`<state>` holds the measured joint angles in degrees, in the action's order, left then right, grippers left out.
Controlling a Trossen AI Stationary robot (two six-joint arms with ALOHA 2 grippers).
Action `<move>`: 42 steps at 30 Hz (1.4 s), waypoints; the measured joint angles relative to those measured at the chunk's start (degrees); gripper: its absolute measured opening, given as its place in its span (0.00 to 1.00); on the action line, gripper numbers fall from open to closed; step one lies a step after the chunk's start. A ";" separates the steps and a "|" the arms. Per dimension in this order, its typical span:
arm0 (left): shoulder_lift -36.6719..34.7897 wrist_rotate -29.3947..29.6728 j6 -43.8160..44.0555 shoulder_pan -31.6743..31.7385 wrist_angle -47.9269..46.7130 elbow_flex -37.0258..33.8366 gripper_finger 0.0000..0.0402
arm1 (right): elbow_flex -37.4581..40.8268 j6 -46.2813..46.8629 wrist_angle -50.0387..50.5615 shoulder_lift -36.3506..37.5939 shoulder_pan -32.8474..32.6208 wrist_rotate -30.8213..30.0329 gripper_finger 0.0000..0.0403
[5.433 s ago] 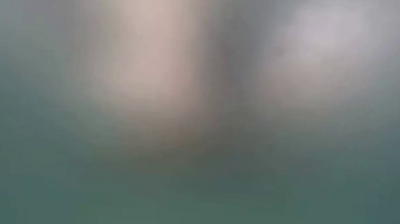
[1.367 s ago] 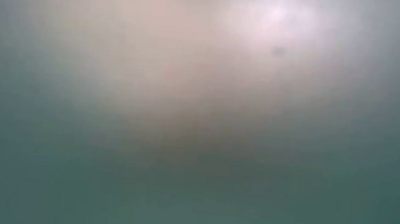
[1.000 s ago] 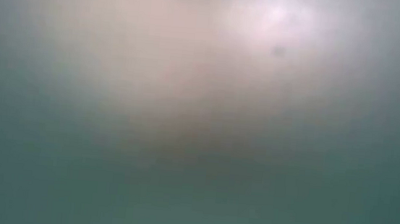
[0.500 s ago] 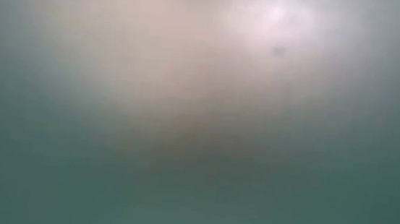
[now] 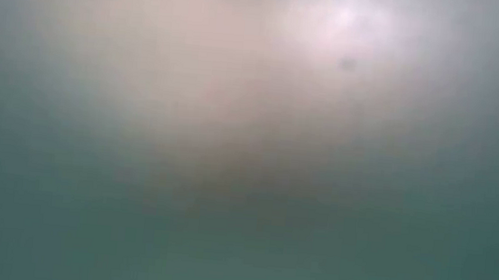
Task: Sort cables
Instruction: Put the right blue charger cable into the blue bin
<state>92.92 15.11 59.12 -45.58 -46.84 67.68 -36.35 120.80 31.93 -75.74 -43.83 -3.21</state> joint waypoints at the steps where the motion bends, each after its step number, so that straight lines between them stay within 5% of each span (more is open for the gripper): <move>1: 0.00 0.00 -0.09 0.00 -0.03 0.00 0.33 | 0.04 0.03 0.11 0.47 0.00 -0.02 0.18; 13: 0.00 0.02 -1.49 0.01 -0.15 -0.02 0.33 | -0.25 0.04 -0.36 7.60 0.41 -4.01 0.16; 24: 0.00 0.44 -1.87 0.00 -1.59 -0.02 0.33 | -0.29 -3.54 0.05 4.94 4.71 -1.50 0.46; 29: 0.00 0.44 -1.85 0.00 -2.34 -0.02 0.33 | -0.29 -5.67 -0.21 1.82 6.50 0.53 0.52; 36: 0.00 0.13 -1.67 -0.24 -3.21 -0.02 0.33 | -0.70 -7.52 -3.76 -4.41 6.86 4.38 0.45; 42: 0.00 0.28 -1.70 -0.33 -3.22 -0.02 0.33 | -0.60 -7.45 -4.40 -5.98 7.07 6.91 0.26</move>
<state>92.92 15.39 57.42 -45.91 -50.06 67.66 -36.95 113.35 27.53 -81.73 -36.77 3.69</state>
